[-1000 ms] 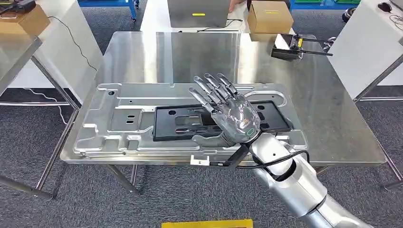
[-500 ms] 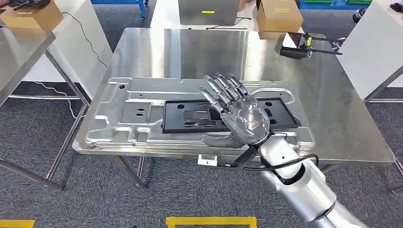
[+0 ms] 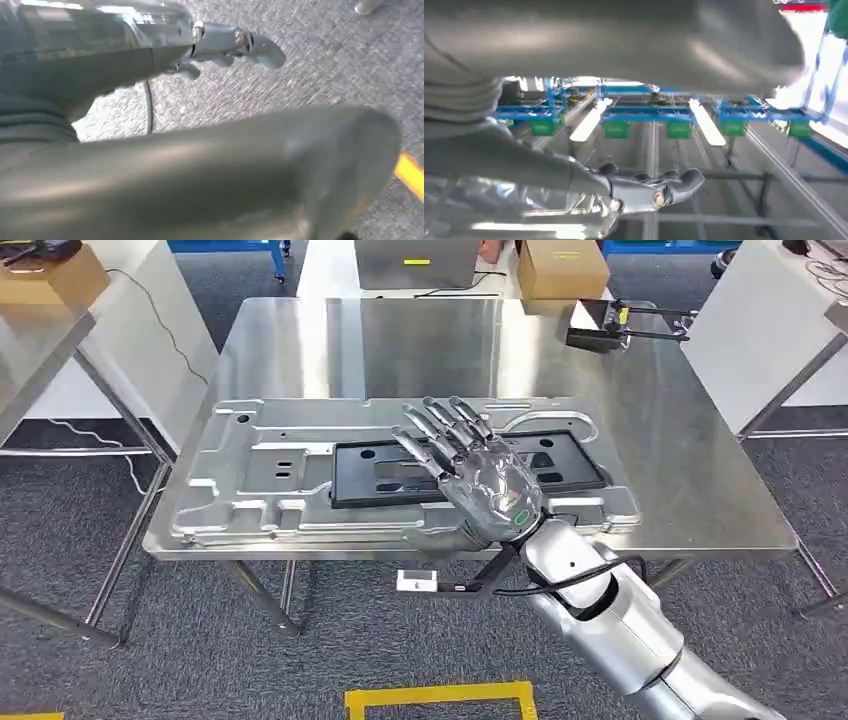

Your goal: Take the parts from the cabinet and place them on the table.

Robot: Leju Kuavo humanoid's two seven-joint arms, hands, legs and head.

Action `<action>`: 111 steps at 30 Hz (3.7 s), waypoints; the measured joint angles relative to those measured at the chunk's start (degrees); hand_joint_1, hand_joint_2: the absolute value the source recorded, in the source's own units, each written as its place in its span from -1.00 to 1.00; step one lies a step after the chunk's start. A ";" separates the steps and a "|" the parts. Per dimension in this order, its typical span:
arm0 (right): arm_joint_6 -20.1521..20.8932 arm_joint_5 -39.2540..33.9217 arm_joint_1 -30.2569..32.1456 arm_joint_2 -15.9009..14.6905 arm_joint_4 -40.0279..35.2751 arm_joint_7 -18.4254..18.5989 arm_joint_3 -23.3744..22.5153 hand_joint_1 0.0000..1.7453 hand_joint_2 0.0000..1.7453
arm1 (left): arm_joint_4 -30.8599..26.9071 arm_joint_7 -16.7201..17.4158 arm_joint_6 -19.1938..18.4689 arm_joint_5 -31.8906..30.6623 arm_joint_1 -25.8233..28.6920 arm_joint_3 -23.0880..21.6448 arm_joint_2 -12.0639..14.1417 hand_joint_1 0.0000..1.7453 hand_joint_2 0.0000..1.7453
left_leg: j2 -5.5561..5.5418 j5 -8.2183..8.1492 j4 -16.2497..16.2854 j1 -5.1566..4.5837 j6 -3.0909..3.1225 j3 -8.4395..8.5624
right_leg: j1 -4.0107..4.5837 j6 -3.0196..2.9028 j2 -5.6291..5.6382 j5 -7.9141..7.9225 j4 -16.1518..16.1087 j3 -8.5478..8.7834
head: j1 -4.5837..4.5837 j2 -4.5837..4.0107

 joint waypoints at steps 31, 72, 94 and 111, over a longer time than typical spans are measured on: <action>1.01 -1.18 -1.27 0.50 0.55 -0.57 1.40 -1.00 -1.00 | 0.00 -0.05 0.20 0.15 -0.62 0.02 -0.07 -1.00 -1.00 | 0.03 -0.39 0.42 0.01 0.06 -0.04 | 0.27 -0.32 -0.08 0.40 0.54 -0.88 | 0.04 0.00; 2.21 -3.67 -2.28 4.63 1.90 -1.36 4.37 -1.00 -1.00 | -0.02 0.26 0.00 -0.37 -1.62 -0.04 -0.31 -1.00 -1.00 | 0.38 2.00 -0.31 0.12 1.65 -2.03 | 0.23 0.03 0.00 -4.12 8.40 -1.53 | 2.14 0.00; 2.45 -4.09 -2.63 5.29 2.34 -1.46 4.83 -1.00 -1.00 | 0.00 0.26 -0.02 -0.39 -1.67 -0.15 -0.63 -1.00 -1.00 | 0.33 0.83 -0.72 -0.30 1.21 0.07 | 0.85 -0.60 -0.07 0.54 0.16 -0.73 | 0.26 0.00; 2.71 -4.59 -2.60 5.75 2.51 -1.84 5.60 -1.00 -1.00 | -0.02 0.31 -0.17 -0.52 -1.97 -0.26 -0.66 -1.00 -1.00 | 0.61 1.12 1.72 -0.02 -0.56 -4.11 | 0.26 -1.81 -0.03 -1.79 -0.97 2.52 | 1.90 0.00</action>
